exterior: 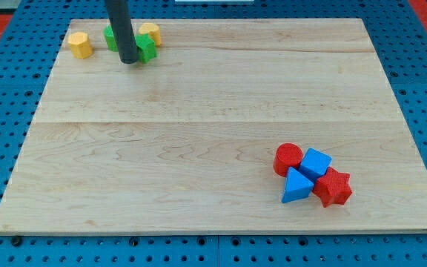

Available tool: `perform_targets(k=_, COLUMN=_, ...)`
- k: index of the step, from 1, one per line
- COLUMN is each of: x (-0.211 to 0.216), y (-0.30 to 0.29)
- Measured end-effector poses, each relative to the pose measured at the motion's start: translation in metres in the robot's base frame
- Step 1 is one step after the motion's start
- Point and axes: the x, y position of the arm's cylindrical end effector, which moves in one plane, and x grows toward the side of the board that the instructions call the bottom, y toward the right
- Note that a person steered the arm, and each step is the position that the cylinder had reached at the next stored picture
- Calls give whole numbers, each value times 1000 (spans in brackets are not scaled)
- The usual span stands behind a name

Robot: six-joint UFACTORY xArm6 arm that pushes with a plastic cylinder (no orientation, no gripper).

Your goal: Push the yellow heart right to the green star

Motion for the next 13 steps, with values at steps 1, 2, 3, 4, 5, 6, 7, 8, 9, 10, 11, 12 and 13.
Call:
perform_targets(k=1, x=-3, y=20)
perform_targets(k=2, x=-3, y=22)
perform_targets(k=3, x=25, y=28)
perform_targets(k=4, x=32, y=143)
perform_targets(k=5, x=-22, y=222)
perform_targets(k=6, x=-68, y=161)
perform_targets(k=7, x=-96, y=79)
perform_targets(k=8, x=-97, y=63)
perform_targets(k=9, x=-97, y=-17)
perform_targets(k=10, x=-94, y=-41)
perform_targets(k=11, x=-67, y=-21)
perform_targets(k=12, x=-61, y=-7)
perform_targets(k=13, x=-66, y=28)
